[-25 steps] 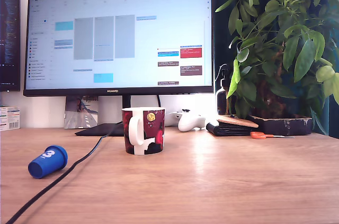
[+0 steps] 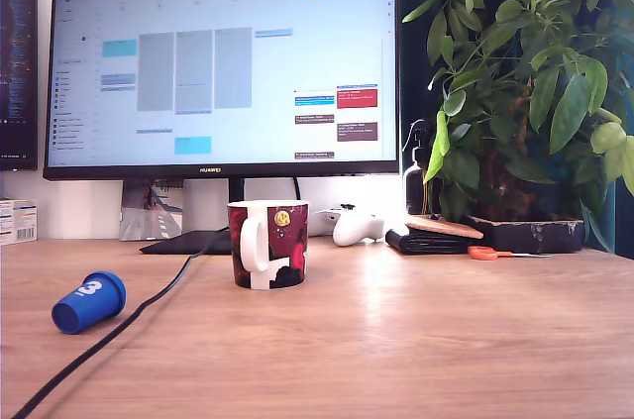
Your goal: Pick the blue coffee capsule and place it inside the red coffee cup
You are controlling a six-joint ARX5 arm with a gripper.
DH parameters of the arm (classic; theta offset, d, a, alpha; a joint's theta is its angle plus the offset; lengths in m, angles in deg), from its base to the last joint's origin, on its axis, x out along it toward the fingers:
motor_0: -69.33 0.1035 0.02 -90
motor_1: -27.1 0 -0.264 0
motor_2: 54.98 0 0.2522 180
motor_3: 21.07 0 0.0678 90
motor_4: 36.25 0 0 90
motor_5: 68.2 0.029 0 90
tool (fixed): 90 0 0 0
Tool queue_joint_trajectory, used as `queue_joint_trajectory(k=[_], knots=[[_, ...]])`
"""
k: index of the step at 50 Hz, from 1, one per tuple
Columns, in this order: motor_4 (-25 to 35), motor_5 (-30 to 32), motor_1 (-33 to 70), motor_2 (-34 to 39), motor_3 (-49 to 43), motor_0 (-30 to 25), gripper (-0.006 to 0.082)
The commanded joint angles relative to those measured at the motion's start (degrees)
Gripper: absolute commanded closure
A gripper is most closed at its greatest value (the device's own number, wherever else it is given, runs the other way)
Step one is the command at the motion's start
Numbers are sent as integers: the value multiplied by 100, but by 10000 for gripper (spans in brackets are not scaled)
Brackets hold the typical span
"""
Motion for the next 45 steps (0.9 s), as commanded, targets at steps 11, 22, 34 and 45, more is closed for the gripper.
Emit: queue_joint_trajectory(k=[11, 22, 34, 45], knots=[[1043, -675, 146, -138, 33, -39, 786], [1379, -813, 1106, -315, -9, -400, 786], [1346, -763, 2376, -721, 175, -992, 680], [1261, -667, 3604, -1093, 485, -1534, -6]])
